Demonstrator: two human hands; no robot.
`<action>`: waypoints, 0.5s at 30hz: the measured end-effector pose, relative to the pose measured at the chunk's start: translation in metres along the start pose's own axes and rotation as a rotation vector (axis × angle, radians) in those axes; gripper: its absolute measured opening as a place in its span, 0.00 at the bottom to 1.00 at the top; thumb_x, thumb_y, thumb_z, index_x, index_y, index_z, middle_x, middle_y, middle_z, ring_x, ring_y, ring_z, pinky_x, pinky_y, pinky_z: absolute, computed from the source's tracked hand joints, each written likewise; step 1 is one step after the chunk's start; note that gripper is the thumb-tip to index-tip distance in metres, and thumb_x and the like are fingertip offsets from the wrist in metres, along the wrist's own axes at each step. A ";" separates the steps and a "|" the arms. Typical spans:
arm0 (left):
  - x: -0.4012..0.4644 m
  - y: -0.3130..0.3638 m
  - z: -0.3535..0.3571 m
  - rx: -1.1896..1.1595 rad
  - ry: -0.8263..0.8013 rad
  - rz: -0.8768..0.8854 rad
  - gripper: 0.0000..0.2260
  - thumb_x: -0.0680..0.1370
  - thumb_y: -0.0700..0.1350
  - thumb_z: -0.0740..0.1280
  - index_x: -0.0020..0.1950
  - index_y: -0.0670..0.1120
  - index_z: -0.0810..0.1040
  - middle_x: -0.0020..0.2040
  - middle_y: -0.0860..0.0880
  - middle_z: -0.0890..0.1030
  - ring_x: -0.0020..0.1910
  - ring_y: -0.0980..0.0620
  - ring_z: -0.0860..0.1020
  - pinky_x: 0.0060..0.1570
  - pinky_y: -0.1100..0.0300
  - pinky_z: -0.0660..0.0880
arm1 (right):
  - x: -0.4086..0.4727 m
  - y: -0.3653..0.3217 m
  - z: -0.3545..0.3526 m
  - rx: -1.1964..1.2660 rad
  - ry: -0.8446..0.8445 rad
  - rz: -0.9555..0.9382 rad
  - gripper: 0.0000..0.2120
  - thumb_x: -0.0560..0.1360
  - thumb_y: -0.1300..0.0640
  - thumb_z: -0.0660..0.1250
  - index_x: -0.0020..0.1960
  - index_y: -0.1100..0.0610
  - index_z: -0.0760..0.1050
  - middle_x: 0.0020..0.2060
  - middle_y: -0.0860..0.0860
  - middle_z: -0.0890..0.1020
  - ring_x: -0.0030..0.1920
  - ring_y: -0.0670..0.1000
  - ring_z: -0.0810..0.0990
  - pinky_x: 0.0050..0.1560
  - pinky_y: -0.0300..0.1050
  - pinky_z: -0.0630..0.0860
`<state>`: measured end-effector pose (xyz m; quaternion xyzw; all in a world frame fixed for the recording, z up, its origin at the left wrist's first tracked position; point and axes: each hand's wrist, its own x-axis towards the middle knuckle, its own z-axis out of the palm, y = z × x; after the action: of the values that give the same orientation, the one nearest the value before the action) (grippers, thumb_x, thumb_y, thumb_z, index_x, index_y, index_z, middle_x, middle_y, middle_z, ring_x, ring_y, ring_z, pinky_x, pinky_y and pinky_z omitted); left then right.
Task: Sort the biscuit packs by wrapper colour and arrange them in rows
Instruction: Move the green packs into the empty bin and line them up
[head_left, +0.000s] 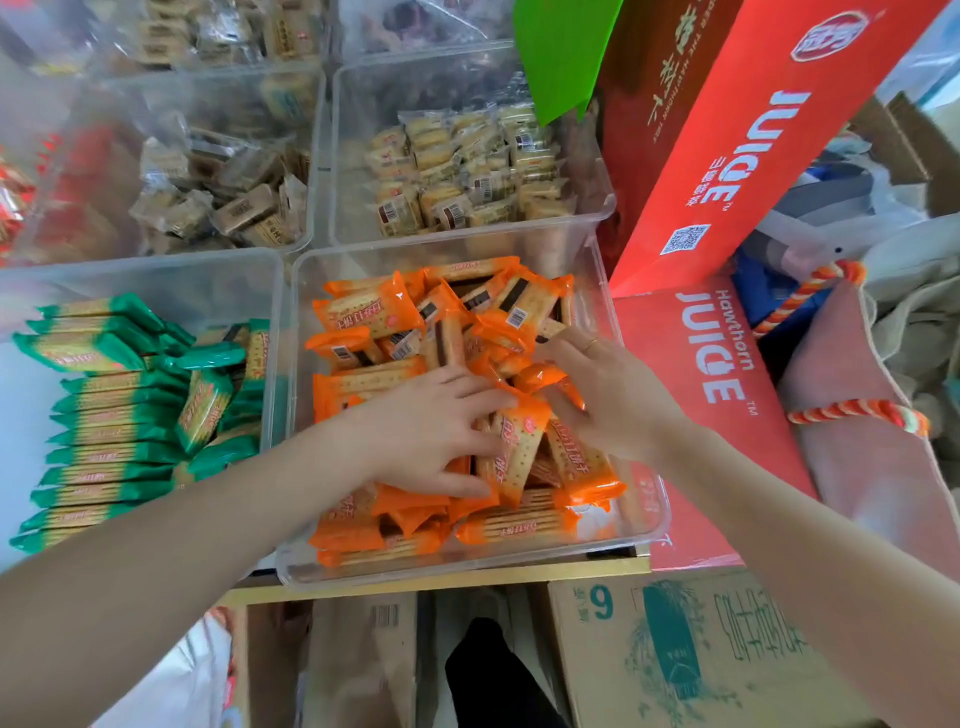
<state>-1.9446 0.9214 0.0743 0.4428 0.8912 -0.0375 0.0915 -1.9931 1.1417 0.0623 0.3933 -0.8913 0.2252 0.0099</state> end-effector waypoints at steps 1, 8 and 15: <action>-0.006 -0.004 -0.002 -0.013 -0.003 -0.006 0.23 0.74 0.65 0.54 0.50 0.53 0.82 0.64 0.45 0.75 0.60 0.44 0.75 0.62 0.48 0.69 | -0.004 -0.003 0.000 -0.051 -0.047 -0.027 0.14 0.71 0.53 0.62 0.53 0.58 0.77 0.48 0.54 0.80 0.45 0.57 0.81 0.44 0.47 0.75; -0.041 -0.015 -0.009 -0.159 0.039 -0.191 0.32 0.74 0.70 0.43 0.54 0.53 0.79 0.67 0.49 0.72 0.68 0.48 0.68 0.69 0.53 0.51 | -0.008 -0.032 0.016 -0.232 -0.489 -0.023 0.45 0.70 0.37 0.66 0.77 0.52 0.47 0.74 0.55 0.58 0.72 0.57 0.61 0.70 0.51 0.59; -0.063 -0.010 0.002 -0.227 0.093 -0.252 0.25 0.70 0.64 0.60 0.59 0.50 0.75 0.70 0.49 0.69 0.71 0.50 0.63 0.68 0.53 0.59 | 0.005 -0.048 0.028 0.236 -0.374 0.434 0.46 0.67 0.43 0.73 0.75 0.56 0.53 0.68 0.55 0.68 0.66 0.56 0.69 0.63 0.49 0.69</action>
<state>-1.9152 0.8662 0.0849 0.3158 0.9413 0.0726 0.0943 -1.9584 1.0983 0.0569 0.2269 -0.9086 0.2478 -0.2484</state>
